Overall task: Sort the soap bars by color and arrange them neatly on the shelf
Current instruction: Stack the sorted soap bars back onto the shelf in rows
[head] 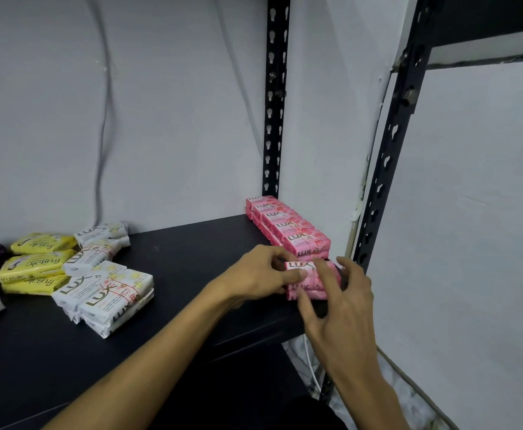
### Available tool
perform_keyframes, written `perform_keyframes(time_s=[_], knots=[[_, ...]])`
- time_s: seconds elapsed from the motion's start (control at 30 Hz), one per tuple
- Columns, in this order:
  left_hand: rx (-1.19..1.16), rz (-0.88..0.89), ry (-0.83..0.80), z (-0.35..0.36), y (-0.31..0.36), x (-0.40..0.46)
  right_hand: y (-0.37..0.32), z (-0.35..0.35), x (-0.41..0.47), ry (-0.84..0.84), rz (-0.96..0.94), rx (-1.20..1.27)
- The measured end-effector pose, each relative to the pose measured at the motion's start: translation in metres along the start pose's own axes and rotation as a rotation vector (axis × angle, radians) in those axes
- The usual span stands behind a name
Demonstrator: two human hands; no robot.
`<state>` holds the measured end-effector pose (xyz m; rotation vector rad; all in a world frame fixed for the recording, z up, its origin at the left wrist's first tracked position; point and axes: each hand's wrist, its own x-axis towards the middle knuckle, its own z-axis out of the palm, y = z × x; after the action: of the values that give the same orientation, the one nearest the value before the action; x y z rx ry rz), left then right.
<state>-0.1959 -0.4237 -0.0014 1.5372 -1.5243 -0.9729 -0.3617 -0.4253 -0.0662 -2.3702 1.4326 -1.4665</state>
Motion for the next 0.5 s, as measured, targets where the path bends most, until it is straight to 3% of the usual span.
perform_keyframes(time_s=[0.27, 0.5], knots=[[-0.128, -0.046, 0.041, -0.003, 0.002, 0.010, 0.005, 0.019, 0.001, 0.003, -0.004, -0.119], [0.223, 0.147, 0.255, -0.020, 0.006, 0.037, 0.001, 0.028, 0.012, -0.115, 0.060, -0.268]])
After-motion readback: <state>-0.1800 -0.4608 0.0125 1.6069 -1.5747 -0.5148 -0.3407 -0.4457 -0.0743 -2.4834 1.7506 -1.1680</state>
